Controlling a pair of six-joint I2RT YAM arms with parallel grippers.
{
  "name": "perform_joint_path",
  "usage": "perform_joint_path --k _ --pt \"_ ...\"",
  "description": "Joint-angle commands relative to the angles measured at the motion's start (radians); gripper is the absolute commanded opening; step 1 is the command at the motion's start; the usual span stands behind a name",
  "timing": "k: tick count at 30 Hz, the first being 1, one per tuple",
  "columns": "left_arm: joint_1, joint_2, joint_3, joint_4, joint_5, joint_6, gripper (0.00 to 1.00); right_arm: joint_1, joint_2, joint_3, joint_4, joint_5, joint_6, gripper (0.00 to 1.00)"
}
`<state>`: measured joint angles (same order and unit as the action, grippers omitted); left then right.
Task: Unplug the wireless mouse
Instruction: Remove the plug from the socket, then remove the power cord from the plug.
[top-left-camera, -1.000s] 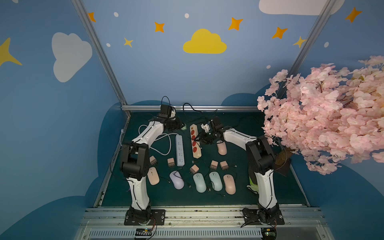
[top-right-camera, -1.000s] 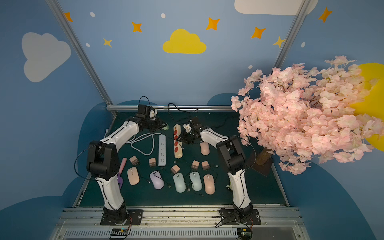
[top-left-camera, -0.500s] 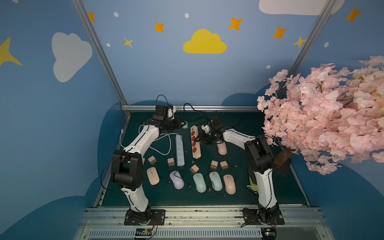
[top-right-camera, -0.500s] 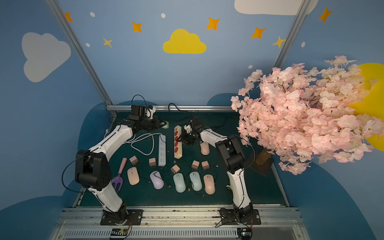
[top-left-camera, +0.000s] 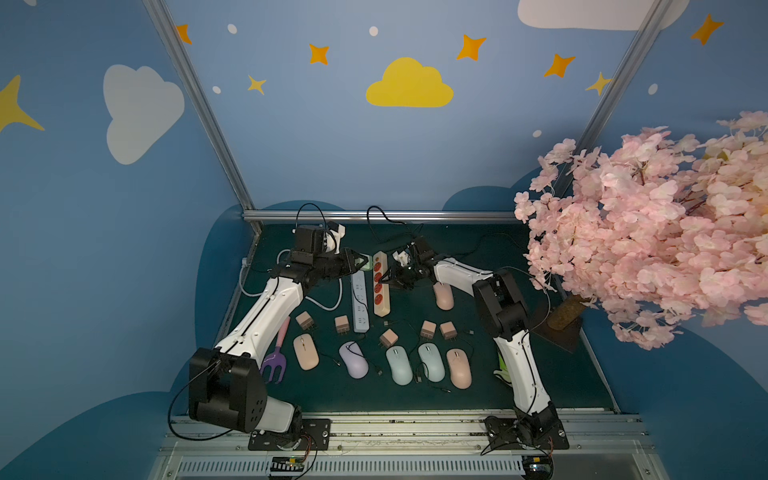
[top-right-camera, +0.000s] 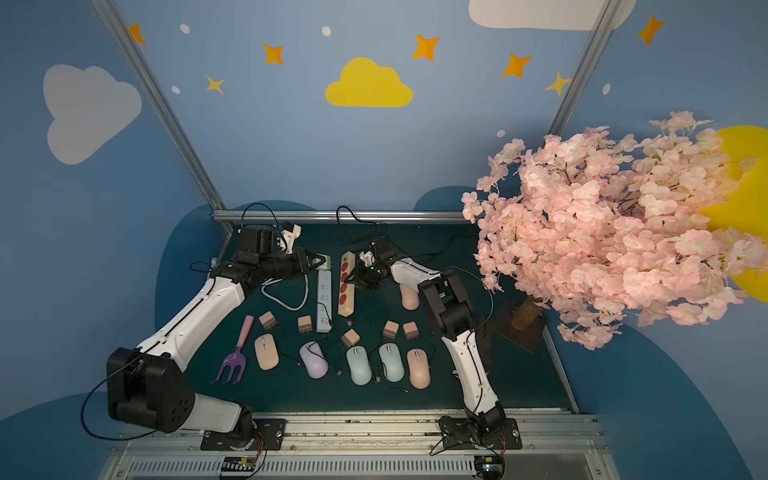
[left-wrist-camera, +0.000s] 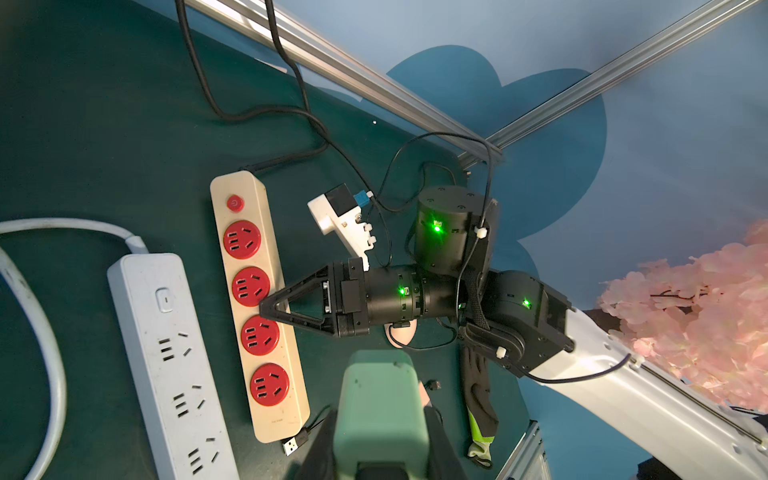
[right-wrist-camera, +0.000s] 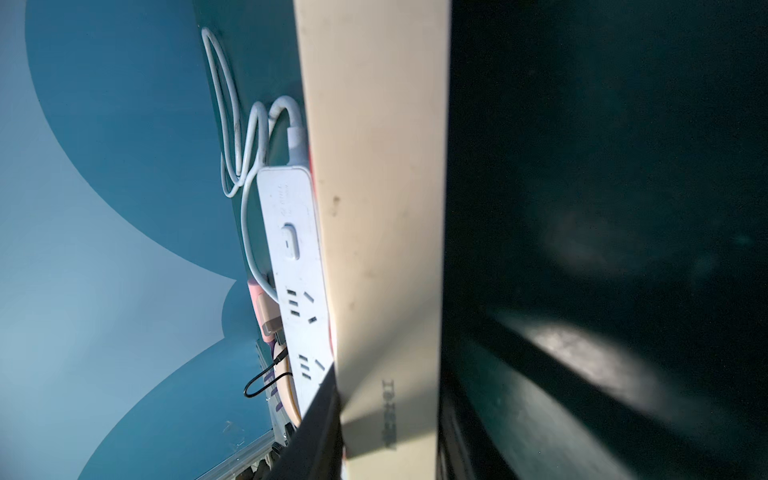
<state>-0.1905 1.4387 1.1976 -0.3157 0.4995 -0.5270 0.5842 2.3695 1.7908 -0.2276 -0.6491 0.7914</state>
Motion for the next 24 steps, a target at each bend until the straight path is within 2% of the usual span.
perform_joint_path --k 1,3,5,12,19,24 --pt "0.005 -0.029 -0.007 -0.023 -0.005 0.014 0.04 0.007 0.012 0.031 0.011 -0.006 -0.003 0.45" --pt "0.006 -0.032 -0.010 -0.026 -0.003 0.014 0.04 0.002 -0.002 0.029 -0.032 0.029 -0.030 0.54" --pt "0.006 -0.028 -0.011 -0.025 0.001 0.012 0.04 -0.004 -0.020 0.020 -0.060 0.053 -0.054 0.57" --pt "0.005 -0.011 0.006 -0.014 0.020 -0.002 0.04 -0.018 -0.127 -0.044 -0.117 0.125 -0.149 0.59" --pt "-0.027 0.021 0.104 -0.089 0.047 0.062 0.04 0.003 -0.417 -0.199 -0.151 0.311 -0.425 0.60" --pt "-0.049 0.051 0.173 -0.124 0.131 0.094 0.04 0.028 -0.665 -0.360 -0.107 0.438 -0.638 0.60"
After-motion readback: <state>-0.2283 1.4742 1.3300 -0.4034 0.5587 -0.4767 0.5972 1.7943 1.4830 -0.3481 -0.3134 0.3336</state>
